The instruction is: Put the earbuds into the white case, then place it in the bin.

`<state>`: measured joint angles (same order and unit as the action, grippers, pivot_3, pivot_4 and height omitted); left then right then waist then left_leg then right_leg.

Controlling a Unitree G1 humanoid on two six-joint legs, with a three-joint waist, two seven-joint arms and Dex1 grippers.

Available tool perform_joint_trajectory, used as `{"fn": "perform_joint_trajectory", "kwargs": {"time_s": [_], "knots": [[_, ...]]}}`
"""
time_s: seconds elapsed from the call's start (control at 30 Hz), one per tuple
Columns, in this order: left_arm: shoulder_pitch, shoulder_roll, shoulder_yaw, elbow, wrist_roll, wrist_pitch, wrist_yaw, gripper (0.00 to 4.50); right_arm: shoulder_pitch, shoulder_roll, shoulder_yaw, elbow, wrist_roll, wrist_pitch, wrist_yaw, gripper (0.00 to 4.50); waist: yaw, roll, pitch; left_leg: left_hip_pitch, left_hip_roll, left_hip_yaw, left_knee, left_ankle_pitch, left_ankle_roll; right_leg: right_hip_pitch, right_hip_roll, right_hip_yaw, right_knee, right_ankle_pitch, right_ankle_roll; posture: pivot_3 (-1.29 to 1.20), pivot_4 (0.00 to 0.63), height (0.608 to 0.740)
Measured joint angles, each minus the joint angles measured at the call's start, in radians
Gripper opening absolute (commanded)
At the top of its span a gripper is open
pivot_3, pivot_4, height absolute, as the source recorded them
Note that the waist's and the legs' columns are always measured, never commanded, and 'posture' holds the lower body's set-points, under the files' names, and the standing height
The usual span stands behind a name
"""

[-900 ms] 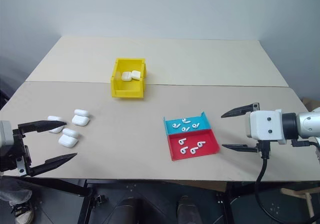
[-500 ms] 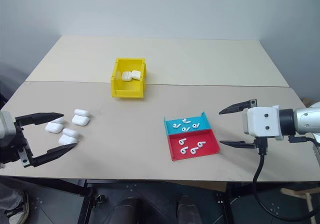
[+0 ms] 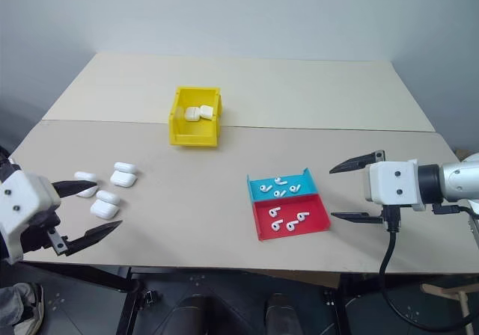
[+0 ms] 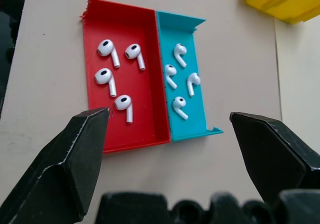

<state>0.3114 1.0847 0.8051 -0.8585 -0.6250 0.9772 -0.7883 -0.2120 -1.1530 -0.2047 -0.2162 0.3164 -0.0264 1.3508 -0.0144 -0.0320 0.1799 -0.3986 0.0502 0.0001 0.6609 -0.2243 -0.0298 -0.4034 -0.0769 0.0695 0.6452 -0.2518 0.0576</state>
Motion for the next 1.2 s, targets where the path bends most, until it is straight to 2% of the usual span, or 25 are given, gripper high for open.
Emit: {"fn": "perform_joint_trajectory", "kwargs": {"time_s": [0.13, 0.23, 0.33, 0.5, 0.73, 0.83, 1.2], "knots": [[-0.103, 0.171, -0.056, 0.119, -0.049, 0.275, 0.023, 4.50, -0.003, 0.000, 0.003, -0.010, -0.003, 0.006, -0.008, 4.47, -0.005, 0.000, 0.000, 0.000, 0.000, 0.000, 0.000, 0.000, 0.000, -0.001, 0.000, 0.000, 0.000, 0.000, 0.000, 0.00, 0.150, 0.740], [-0.296, 0.236, -0.205, 0.256, -0.082, 0.459, 0.072, 4.50, -0.017, 0.001, 0.028, -0.006, -0.025, 0.008, -0.019, 4.47, -0.008, 0.000, 0.000, 0.000, 0.000, 0.000, 0.000, 0.000, 0.000, -0.001, 0.000, 0.000, 0.000, -0.001, 0.000, 0.00, 0.150, 0.740], [-0.442, 0.258, -0.371, 0.334, -0.089, 0.567, 0.113, 4.50, -0.015, 0.005, 0.038, 0.003, -0.037, 0.008, -0.027, 4.47, -0.009, 0.000, 0.000, -0.002, 0.000, 0.000, 0.000, 0.000, 0.000, -0.002, 0.000, 0.000, 0.000, -0.001, 0.000, 0.00, 0.150, 0.740], [-0.603, 0.267, -0.566, 0.462, -0.077, 0.615, 0.140, 4.50, -0.006, 0.005, 0.037, 0.015, -0.040, 0.008, -0.027, 4.47, -0.010, -0.001, 0.001, -0.004, 0.000, 0.000, 0.000, 0.000, 0.000, -0.004, 0.000, 0.000, 0.001, 0.000, 0.000, 0.00, 0.150, 0.740], [-0.829, 0.255, -0.844, 0.687, 0.002, 0.528, 0.103, 4.50, -0.010, 0.005, 0.042, 0.042, -0.060, 0.001, -0.026, 4.47, -0.005, -0.001, 0.001, -0.004, -0.001, 0.000, 0.000, 0.000, 0.000, -0.004, 0.000, 0.000, 0.001, 0.000, 0.000, 0.00, 0.150, 0.740], [-0.893, 0.210, -0.885, 0.757, 0.012, 0.528, 0.091, 4.50, 0.026, 0.005, 0.031, 0.027, -0.060, 0.001, -0.031, 4.47, -0.003, -0.001, 0.001, -0.006, -0.001, 0.000, 0.000, 0.000, 0.000, -0.006, 0.000, 0.000, 0.001, 0.000, 0.000, 0.00, 0.150, 0.740], [-0.902, 0.085, -0.944, 0.810, 0.044, 0.558, 0.101, 4.50, 0.101, 0.005, -0.006, -0.021, -0.060, 0.009, -0.056, 4.47, -0.004, -0.002, 0.000, -0.006, -0.001, -0.001, 0.000, 0.000, 0.000, -0.006, 0.000, 0.000, 0.002, 0.000, 0.000, 0.00, 0.150, 0.740]]}}
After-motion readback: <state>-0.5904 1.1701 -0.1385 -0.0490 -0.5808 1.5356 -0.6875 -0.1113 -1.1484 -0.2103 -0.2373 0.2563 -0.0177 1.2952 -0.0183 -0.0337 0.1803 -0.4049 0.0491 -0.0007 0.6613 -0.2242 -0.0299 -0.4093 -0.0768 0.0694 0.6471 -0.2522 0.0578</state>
